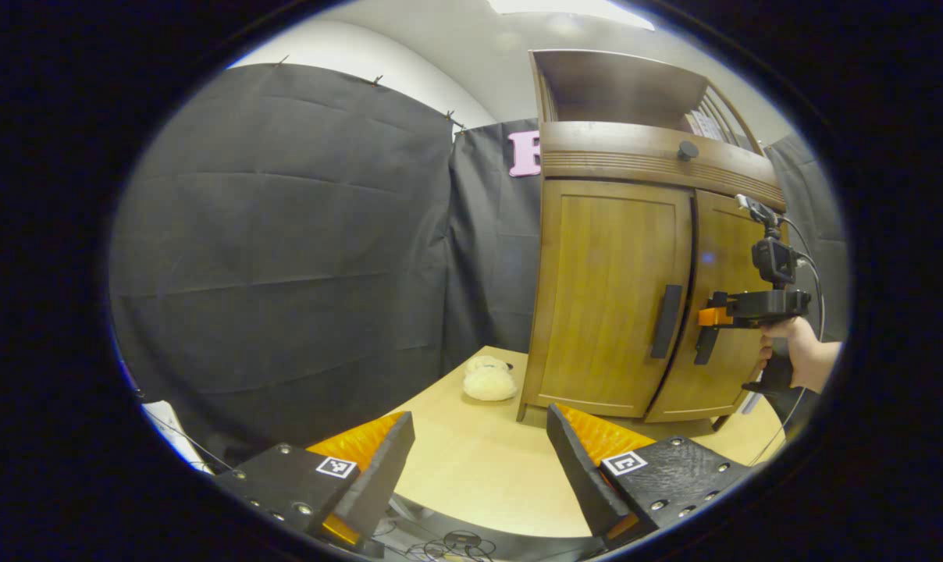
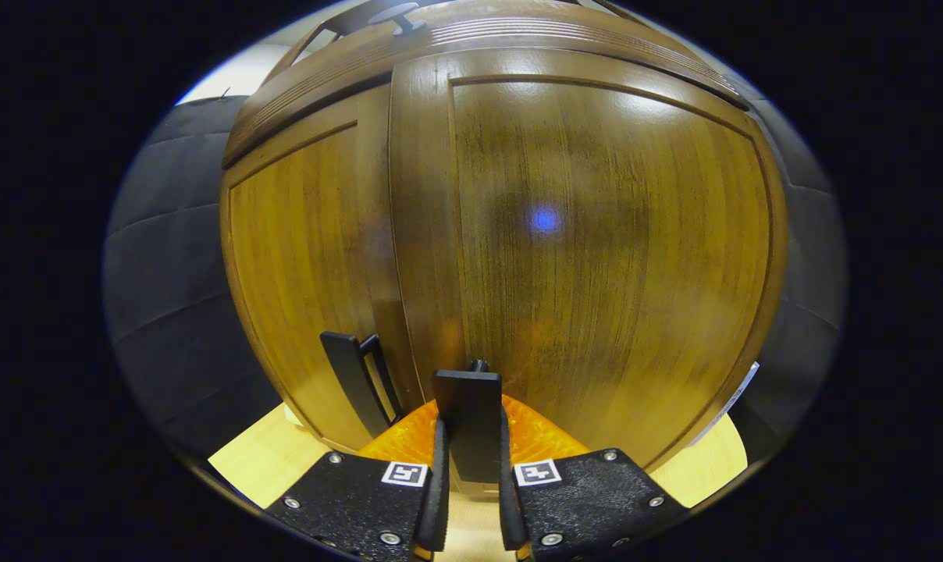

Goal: Open the right door of the double-door shoe cabinet with the right hand, and open the left door with the left hand.

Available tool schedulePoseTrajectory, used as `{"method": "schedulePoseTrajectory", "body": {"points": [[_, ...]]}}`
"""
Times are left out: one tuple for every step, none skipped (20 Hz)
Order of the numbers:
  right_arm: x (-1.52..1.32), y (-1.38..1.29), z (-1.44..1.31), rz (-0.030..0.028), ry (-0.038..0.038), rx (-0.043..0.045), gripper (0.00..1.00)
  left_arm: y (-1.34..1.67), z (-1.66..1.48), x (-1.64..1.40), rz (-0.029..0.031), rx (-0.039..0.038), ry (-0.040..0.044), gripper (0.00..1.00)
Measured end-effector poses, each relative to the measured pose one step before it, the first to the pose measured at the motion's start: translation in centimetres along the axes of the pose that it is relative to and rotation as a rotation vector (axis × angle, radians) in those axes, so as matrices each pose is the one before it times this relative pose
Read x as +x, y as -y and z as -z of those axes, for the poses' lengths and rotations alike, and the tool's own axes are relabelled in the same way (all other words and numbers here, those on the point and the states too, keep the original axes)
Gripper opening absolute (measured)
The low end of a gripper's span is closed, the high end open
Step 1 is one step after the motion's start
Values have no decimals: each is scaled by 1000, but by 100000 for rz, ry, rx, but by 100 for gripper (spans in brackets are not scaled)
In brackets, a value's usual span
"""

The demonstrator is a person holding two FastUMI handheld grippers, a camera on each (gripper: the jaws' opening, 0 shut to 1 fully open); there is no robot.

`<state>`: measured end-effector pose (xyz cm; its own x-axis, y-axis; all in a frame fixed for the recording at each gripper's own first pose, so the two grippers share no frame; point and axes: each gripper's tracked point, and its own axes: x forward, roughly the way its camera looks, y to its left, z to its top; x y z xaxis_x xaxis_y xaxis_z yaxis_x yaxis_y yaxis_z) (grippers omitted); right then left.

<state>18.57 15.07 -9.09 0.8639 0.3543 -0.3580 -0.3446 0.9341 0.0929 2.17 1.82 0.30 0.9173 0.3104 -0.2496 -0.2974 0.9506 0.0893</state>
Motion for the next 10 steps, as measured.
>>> {"method": "schedulePoseTrajectory", "body": {"points": [[-363, 17, -62, -220, -15, 50, 27, -108, 225, -241, 1302, 8, -134, 100], [-452, 53, -149, 90, 51, 128, 27, 163, -27, -109, 1643, -170, -337, 100], [-70, -31, -141, 548, 207, 267, 27, -59, 64, -313, 1593, -133, -255, 100], [49, 2, -142, 839, 301, 354, 27, 47, -52, -45, 1578, 22, -68, 100], [-81, 56, 19, 937, 221, 221, 27, 19, 29, -91, 1750, 214, 255, 100], [-51, 103, -94, 951, 153, 492, 27, 177, -211, 32, 1865, 541, 455, 100], [-76, -90, 37, 723, -35, 494, 27, 79, -84, -187, 1739, 772, 434, 100], [-109, -24, -10, 576, -22, 525, 27, 147, 4, -84, 1540, 958, 23, 100], [-115, 40, 61, 115, 281, 113, 27, -7, 423, -762, 1067, 930, -201, 100], [-30, 147, -14, -237, -206, -43, 27, -61, 217, -518, 935, 665, -110, 100]]}}
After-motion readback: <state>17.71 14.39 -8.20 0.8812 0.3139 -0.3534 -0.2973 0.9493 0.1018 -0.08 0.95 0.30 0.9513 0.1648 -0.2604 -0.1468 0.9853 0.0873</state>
